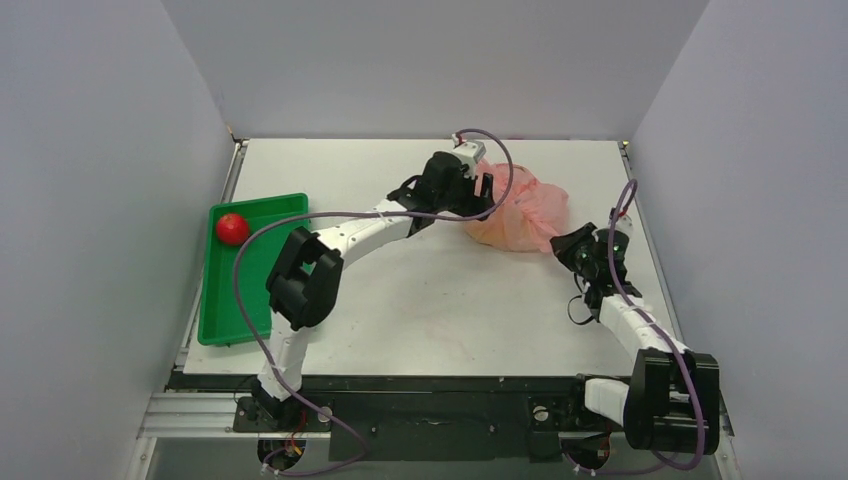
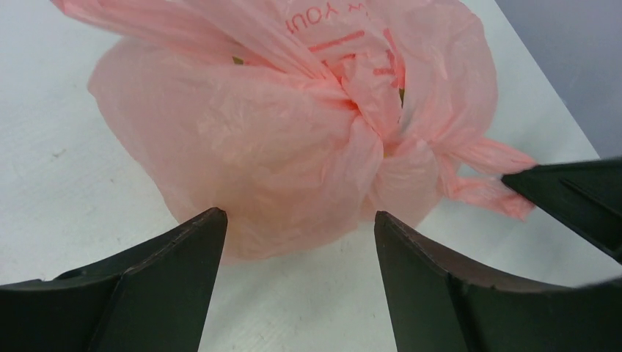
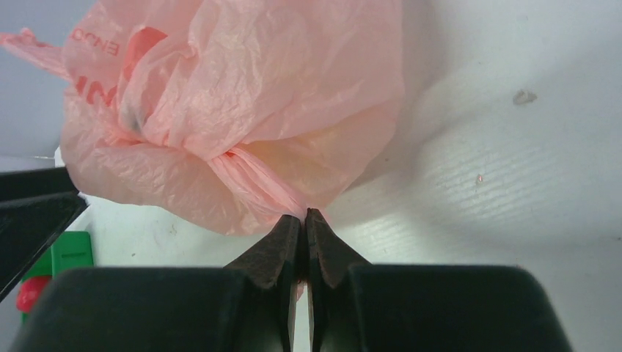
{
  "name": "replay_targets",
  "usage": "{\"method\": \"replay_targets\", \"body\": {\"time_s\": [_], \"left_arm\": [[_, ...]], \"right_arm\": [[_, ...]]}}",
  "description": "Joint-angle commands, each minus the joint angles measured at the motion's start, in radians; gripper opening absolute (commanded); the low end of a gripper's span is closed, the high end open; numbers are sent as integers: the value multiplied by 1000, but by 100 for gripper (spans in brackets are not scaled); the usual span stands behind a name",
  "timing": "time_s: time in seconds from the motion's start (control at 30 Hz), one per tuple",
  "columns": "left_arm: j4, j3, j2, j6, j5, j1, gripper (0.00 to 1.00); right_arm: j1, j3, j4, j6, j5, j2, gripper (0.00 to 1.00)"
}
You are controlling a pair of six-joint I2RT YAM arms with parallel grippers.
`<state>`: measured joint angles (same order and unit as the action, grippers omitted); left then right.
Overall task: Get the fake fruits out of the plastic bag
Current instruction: Move the plastic bag to the center of the board, then untie the plastic bag at the center of the board.
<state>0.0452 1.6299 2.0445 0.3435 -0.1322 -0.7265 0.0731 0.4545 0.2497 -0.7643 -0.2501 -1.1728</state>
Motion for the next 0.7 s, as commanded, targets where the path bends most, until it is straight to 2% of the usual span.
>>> {"method": "replay_targets", "body": {"time_s": [0.0, 0.1, 0.2, 0.37, 0.5, 0.53, 0.63, 0.67], "left_arm": [[90, 214, 93, -52, 190, -62, 72], [148, 314, 164, -94, 265, -92, 72], [178, 401, 207, -96, 270, -104, 72], [260, 531, 304, -55, 240, -107, 61], [332, 653, 371, -8, 204, -107, 37], [334, 658, 380, -1, 196, -107, 33], [332, 663, 387, 36, 146, -107, 13], [334, 662, 387, 45, 139, -108, 9]], "right_arm": [[-1, 82, -37, 64, -11, 33, 5], [-2, 90, -102, 118, 9, 81, 22], [-2, 112, -194, 183, 64, 127, 31], [-2, 188, -300, 188, 158, 176, 46], [-8, 251, -332, 153, 194, 183, 56], [-10, 264, -341, 141, 206, 177, 57], [-10, 324, -388, 109, 269, 148, 60], [-9, 341, -393, 108, 279, 144, 61]]}}
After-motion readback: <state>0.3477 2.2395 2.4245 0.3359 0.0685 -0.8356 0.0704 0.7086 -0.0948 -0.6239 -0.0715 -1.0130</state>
